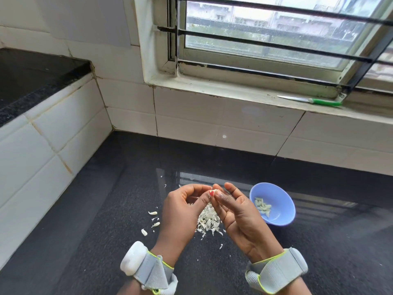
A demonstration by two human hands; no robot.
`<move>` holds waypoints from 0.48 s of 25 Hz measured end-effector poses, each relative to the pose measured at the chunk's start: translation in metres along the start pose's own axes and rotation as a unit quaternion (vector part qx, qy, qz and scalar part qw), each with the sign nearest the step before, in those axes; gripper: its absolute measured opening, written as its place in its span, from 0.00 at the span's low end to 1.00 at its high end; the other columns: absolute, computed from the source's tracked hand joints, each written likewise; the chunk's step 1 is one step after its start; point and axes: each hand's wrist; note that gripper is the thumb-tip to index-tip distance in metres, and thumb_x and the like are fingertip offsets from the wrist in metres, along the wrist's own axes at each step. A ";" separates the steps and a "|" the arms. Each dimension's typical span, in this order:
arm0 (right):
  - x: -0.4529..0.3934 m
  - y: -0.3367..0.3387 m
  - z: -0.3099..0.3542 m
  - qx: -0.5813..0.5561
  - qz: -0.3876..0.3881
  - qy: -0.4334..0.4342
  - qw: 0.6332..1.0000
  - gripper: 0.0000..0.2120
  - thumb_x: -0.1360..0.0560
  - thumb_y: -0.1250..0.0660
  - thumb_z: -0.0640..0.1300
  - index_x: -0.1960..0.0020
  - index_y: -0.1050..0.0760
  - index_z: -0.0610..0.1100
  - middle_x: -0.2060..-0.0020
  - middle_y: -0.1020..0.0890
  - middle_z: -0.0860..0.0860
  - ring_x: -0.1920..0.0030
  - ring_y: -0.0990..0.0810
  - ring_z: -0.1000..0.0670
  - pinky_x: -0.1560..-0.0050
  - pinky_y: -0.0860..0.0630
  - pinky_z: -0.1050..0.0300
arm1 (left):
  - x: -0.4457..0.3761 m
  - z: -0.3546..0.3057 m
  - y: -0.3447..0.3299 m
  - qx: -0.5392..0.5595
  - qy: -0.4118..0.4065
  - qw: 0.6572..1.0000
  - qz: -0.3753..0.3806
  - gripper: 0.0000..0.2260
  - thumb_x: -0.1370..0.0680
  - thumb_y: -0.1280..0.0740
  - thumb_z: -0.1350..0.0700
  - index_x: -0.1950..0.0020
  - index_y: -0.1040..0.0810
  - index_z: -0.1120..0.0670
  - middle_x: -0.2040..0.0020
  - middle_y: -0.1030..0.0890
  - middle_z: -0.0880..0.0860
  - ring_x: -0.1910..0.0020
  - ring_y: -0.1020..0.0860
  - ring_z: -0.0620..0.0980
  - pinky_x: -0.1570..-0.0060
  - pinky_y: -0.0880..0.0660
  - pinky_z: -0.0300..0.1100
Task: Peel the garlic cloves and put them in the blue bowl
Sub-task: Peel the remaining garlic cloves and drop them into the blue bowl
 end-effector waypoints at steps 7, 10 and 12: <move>0.000 -0.001 -0.001 0.065 0.005 0.068 0.996 0.19 0.35 0.30 0.30 0.46 0.30 0.39 0.61 0.15 0.43 0.60 0.15 0.48 0.62 0.19 0.60 | -0.001 0.002 0.002 -0.111 -0.066 0.991 -0.038 0.02 0.27 0.28 0.54 0.59 0.16 0.50 0.64 0.17 0.44 0.63 0.21 0.39 0.64 0.28 0.28; 0.001 -0.001 -0.001 0.140 0.014 0.119 0.983 0.18 0.34 0.29 0.32 0.47 0.29 0.40 0.61 0.15 0.44 0.58 0.15 0.47 0.59 0.19 0.59 | -0.002 0.000 0.003 -0.151 -0.094 0.983 -0.035 0.01 0.28 0.27 0.54 0.59 0.16 0.49 0.62 0.18 0.44 0.61 0.22 0.39 0.64 0.30 0.26; 0.002 0.000 -0.001 0.211 0.021 0.157 0.964 0.16 0.31 0.29 0.32 0.47 0.29 0.41 0.60 0.16 0.44 0.57 0.15 0.46 0.57 0.19 0.57 | -0.003 0.001 0.003 -0.159 -0.103 0.981 -0.042 0.02 0.29 0.26 0.56 0.59 0.16 0.49 0.63 0.19 0.43 0.62 0.22 0.39 0.64 0.30 0.26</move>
Point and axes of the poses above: each hand's wrist, its own x-axis away from the middle knuckle, its own y-axis out of the back of the hand, z = x × y
